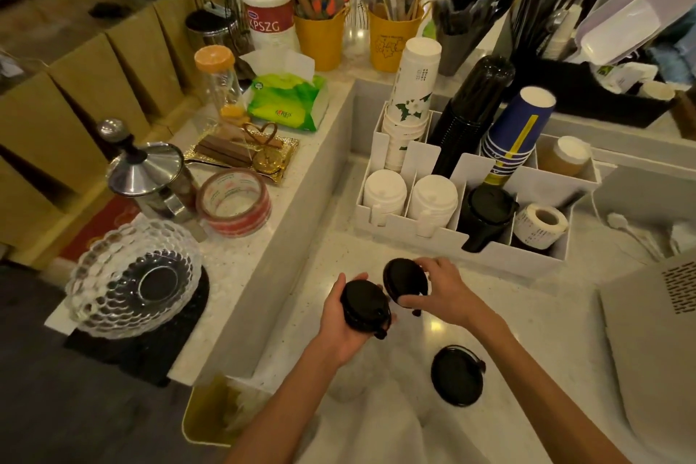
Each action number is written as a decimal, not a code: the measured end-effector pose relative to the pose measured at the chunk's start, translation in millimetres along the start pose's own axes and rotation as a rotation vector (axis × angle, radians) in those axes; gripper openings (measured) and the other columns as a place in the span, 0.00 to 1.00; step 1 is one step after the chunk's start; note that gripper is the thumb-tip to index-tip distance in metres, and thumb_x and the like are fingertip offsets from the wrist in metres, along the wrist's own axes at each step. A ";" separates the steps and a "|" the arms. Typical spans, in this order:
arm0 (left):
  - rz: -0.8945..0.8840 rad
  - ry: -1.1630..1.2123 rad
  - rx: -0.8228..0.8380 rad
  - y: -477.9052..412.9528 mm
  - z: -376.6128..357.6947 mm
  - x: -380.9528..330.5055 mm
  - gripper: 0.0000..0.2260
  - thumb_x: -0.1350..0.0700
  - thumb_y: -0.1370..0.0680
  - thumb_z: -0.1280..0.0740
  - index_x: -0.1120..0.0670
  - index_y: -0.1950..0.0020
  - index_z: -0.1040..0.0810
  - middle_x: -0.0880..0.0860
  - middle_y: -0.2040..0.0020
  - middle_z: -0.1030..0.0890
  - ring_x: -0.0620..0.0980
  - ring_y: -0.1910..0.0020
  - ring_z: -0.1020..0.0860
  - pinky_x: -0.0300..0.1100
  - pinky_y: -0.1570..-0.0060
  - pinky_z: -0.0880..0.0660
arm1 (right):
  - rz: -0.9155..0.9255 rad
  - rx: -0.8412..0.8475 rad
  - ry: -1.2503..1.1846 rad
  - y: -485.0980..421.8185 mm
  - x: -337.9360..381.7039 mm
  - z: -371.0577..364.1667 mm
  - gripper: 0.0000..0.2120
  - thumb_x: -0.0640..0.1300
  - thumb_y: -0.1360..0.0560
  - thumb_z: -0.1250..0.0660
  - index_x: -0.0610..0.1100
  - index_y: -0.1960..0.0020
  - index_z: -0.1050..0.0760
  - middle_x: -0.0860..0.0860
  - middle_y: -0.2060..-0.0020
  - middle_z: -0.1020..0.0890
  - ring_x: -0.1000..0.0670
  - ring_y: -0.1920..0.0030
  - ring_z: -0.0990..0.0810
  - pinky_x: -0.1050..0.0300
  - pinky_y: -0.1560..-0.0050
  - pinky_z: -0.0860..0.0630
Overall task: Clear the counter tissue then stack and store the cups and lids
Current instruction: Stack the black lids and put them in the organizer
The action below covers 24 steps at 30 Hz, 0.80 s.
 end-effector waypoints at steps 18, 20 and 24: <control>0.001 -0.076 0.157 12.3 -11.3 1.5 0.27 0.33 0.24 0.41 0.50 0.35 0.21 0.60 0.36 0.20 0.60 0.41 0.19 0.58 0.39 0.25 | 0.089 -0.107 -0.089 56.6 56.6 -25.9 0.40 0.61 0.36 0.24 0.52 0.30 0.36 0.52 0.38 0.32 0.51 0.39 0.30 0.55 0.37 0.26; -0.004 -0.111 0.175 12.7 -10.5 2.0 0.26 0.34 0.25 0.37 0.51 0.37 0.20 0.60 0.39 0.18 0.60 0.43 0.19 0.57 0.42 0.23 | 0.090 -0.083 -0.069 57.3 56.5 -25.6 0.39 0.62 0.35 0.25 0.52 0.29 0.36 0.52 0.39 0.32 0.51 0.40 0.30 0.56 0.39 0.26; 0.038 -0.066 0.176 10.3 -10.7 11.0 0.22 0.39 0.27 0.32 0.54 0.41 0.19 0.61 0.44 0.18 0.61 0.48 0.18 0.58 0.42 0.23 | 0.061 0.083 -0.260 55.3 40.8 -11.1 0.36 0.63 0.31 0.29 0.54 0.27 0.37 0.53 0.39 0.35 0.51 0.40 0.30 0.57 0.42 0.28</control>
Point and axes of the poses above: each hand's wrist, its own y-axis away from the middle knuckle, its own z-axis out of the back of the hand, x = y × z, the point moved 3 cm from there along -y, towards the middle knuckle
